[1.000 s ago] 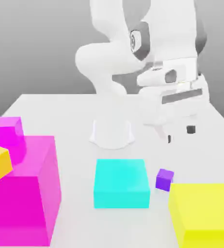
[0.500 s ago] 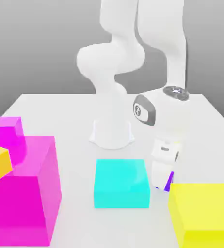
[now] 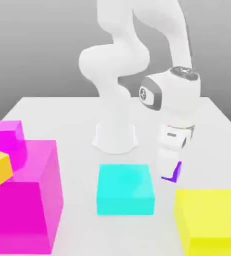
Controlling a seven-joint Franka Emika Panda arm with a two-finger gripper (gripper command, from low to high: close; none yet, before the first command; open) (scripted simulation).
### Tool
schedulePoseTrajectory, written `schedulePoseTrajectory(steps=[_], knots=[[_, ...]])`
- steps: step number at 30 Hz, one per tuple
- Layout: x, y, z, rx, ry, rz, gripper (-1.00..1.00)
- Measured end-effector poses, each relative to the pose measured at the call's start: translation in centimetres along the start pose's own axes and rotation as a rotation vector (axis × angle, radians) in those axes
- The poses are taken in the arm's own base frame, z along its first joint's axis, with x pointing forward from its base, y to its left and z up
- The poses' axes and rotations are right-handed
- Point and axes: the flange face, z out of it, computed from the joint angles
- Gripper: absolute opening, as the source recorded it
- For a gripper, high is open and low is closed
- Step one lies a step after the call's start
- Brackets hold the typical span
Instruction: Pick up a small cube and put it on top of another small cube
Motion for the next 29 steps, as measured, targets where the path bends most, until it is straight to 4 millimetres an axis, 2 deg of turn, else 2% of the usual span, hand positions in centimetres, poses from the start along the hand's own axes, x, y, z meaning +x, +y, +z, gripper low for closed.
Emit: schedulePoseTrajectory(steps=[3, 6, 9, 12, 15, 17, 21, 22, 23, 25, 26, 29], knots=[[4.2, 3.7, -2.4, 0.0, 0.0, 0.163, -1.0], [7.8, 8.4, -5.1, 0.001, 0.0, 0.327, -1.0], [10.5, 13.8, -8.2, 0.002, 0.0, 0.491, -1.0], [12.1, 19.7, -11.6, 0.004, 0.0, 0.655, -1.0], [12.5, 26.0, -15.2, 0.005, 0.0, 0.819, -1.0], [12.1, 30.2, -17.7, 0.006, 0.001, 0.929, -1.0], [9.6, 38.5, -23.0, 0.007, 0.0, 1.15, -1.0], [9.1, 39.8, -23.5, 0.007, 0.0, 1.186, -1.0], [9.0, 40.2, -22.8, 0.007, 0.0, 1.197, -1.0], [9.2, 40.2, -20.1, 0.007, 0.0, 1.199, -1.0], [9.2, 40.1, -19.0, 0.007, 0.0, 1.198, 1.0], [9.5, 39.8, -19.0, 0.007, 0.0, 1.191, 1.0]])
